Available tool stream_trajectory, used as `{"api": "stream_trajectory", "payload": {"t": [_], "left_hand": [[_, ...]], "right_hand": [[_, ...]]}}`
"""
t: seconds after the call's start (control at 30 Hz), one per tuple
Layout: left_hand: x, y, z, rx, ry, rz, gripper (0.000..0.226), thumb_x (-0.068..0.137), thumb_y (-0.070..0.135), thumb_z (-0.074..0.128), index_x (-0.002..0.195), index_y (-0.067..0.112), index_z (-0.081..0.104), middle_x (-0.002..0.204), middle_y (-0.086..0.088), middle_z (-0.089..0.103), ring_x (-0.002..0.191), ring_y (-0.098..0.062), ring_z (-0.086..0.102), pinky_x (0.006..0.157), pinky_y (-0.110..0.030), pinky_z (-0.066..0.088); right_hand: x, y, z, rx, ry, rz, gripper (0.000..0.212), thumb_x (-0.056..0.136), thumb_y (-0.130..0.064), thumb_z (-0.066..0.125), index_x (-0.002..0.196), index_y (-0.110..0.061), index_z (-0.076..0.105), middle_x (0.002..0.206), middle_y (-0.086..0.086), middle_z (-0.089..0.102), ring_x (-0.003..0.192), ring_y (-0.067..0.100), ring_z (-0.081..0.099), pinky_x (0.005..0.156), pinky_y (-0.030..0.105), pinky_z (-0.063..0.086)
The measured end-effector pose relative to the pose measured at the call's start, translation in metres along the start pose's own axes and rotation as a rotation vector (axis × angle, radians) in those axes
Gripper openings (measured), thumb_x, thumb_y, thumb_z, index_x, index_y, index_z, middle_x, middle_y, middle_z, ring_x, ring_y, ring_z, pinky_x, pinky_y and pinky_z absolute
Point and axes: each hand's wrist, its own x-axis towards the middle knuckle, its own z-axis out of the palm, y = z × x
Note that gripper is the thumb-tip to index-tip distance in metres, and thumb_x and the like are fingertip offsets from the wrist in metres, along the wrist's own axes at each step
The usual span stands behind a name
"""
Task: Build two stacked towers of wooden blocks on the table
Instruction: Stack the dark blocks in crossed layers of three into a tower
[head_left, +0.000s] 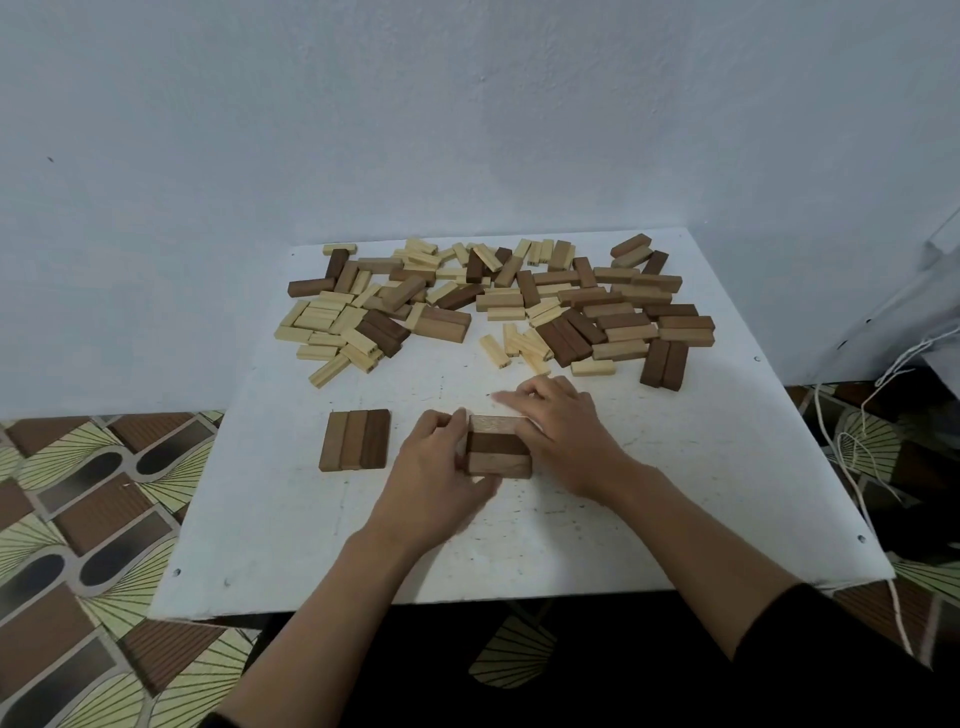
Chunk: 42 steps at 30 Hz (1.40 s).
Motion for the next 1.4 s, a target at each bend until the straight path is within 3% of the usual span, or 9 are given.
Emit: {"api": "stream_trajectory", "payload": {"t": [0.13,0.2,0.27,0.33,0.43,0.73,0.97,1.13,1.4], "left_hand": [[-0.016,-0.013,0.003,0.086,0.003,0.046,0.076,0.092,0.051,0.065,0.153,0.016,0.036,0.146,0.0,0.037,0.133,-0.016,0.038,0.111,-0.028,0.037],[-0.023,-0.02,0.007,0.171,0.016,0.113,0.073,0.099,0.055,0.051,0.155,0.012,0.033,0.156,-0.004,0.03,0.145,-0.018,0.025,0.12,-0.031,0.027],[-0.026,-0.024,0.013,0.275,-0.008,0.147,0.073,0.104,0.057,0.037,0.157,0.006,0.029,0.163,-0.009,0.026,0.152,-0.02,0.013,0.124,-0.03,0.011],[-0.026,-0.027,0.019,0.34,-0.022,0.145,0.074,0.106,0.057,0.026,0.158,0.005,0.025,0.166,-0.01,0.022,0.155,-0.019,0.005,0.124,-0.028,0.0],[-0.025,-0.028,0.027,0.381,-0.024,0.155,0.074,0.105,0.054,0.014,0.159,0.004,0.023,0.168,-0.01,0.018,0.156,-0.018,0.003,0.126,-0.032,0.003],[-0.025,-0.034,0.034,0.433,0.0,0.148,0.061,0.11,0.042,0.019,0.157,0.004,0.029,0.165,-0.009,0.027,0.155,-0.018,0.015,0.126,-0.037,0.019],[-0.024,-0.036,0.035,0.373,0.024,0.136,0.06,0.109,0.043,0.022,0.155,0.006,0.035,0.163,-0.006,0.033,0.154,-0.018,0.021,0.123,-0.04,0.028],[-0.023,-0.037,0.035,0.354,0.023,0.138,0.061,0.109,0.044,0.022,0.156,0.008,0.035,0.163,-0.002,0.033,0.154,-0.015,0.02,0.122,-0.039,0.029],[-0.023,-0.039,0.034,0.371,0.009,0.155,0.059,0.109,0.041,0.023,0.156,0.007,0.034,0.163,-0.004,0.033,0.154,-0.016,0.021,0.121,-0.04,0.03]], "right_hand": [[-0.035,0.005,0.009,0.054,0.152,0.116,0.062,0.101,-0.049,0.023,0.151,-0.018,0.041,0.149,-0.003,0.042,0.139,0.01,0.029,0.12,0.036,0.025],[-0.053,0.006,0.014,-0.001,0.094,0.13,0.074,0.099,-0.059,0.01,0.158,-0.017,0.027,0.163,-0.004,0.025,0.15,0.007,0.011,0.125,0.03,0.008],[-0.064,0.005,0.018,-0.09,-0.009,0.115,0.082,0.095,-0.066,-0.002,0.161,-0.019,0.007,0.169,-0.005,0.002,0.152,0.004,-0.013,0.125,0.033,-0.008],[-0.067,0.004,0.021,-0.175,-0.084,0.099,0.085,0.092,-0.072,-0.006,0.159,-0.019,-0.007,0.167,-0.005,-0.015,0.148,0.004,-0.028,0.124,0.04,-0.015],[-0.066,0.003,0.023,-0.28,-0.131,0.095,0.092,0.089,-0.077,-0.005,0.158,-0.017,-0.012,0.165,-0.004,-0.025,0.146,0.009,-0.035,0.122,0.047,-0.017],[-0.058,0.001,0.034,-0.316,-0.05,0.086,0.096,0.083,-0.064,-0.032,0.161,-0.017,0.001,0.168,-0.005,-0.014,0.152,0.015,-0.023,0.119,0.053,-0.017],[-0.056,-0.001,0.037,-0.303,-0.024,0.089,0.077,0.096,-0.056,-0.01,0.16,-0.017,0.006,0.168,-0.005,-0.006,0.153,0.016,-0.017,0.12,0.055,-0.014],[-0.056,0.001,0.037,-0.311,-0.013,0.087,0.078,0.095,-0.058,-0.013,0.16,-0.019,0.007,0.168,-0.007,-0.005,0.153,0.015,-0.016,0.121,0.056,-0.012],[-0.057,0.001,0.042,-0.311,0.024,0.091,0.071,0.101,-0.053,-0.001,0.16,-0.016,0.013,0.169,-0.003,0.004,0.155,0.017,-0.007,0.122,0.058,-0.005]]}}
